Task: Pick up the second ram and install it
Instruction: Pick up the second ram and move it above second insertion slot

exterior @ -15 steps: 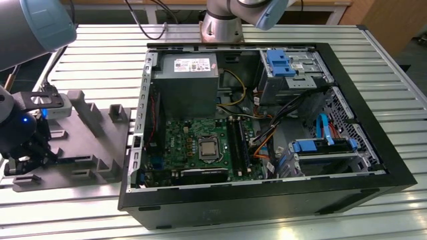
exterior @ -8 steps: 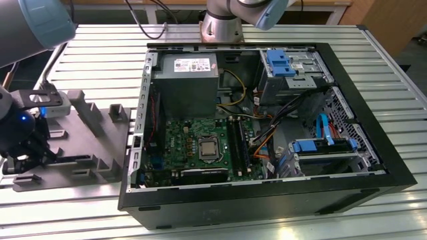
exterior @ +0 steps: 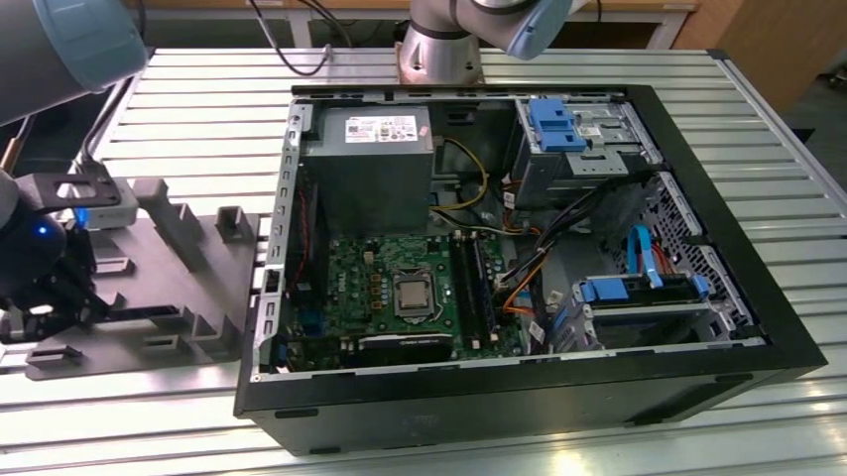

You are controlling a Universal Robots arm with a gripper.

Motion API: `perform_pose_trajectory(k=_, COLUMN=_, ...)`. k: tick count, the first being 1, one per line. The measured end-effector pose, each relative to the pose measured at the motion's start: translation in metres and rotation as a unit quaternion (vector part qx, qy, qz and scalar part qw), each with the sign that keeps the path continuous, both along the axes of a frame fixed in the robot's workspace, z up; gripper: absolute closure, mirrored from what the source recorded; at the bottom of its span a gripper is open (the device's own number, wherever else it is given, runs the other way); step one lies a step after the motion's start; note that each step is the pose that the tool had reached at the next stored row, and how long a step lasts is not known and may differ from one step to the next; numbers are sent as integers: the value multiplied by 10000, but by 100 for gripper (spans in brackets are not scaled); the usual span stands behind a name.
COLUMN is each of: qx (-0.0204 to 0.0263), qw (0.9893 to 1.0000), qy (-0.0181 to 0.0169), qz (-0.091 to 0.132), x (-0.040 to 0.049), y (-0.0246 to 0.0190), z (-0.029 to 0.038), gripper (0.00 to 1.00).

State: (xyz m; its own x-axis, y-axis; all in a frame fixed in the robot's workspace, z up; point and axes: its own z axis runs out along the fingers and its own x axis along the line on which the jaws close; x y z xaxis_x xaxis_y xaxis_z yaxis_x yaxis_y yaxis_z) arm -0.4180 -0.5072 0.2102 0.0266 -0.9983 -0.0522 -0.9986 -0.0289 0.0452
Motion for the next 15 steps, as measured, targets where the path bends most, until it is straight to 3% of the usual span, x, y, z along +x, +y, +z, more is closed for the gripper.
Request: perform_pose_trajectory(k=15, qx=0, qw=10000, qy=0, qz=0, x=0, y=0, z=104, gripper=88)
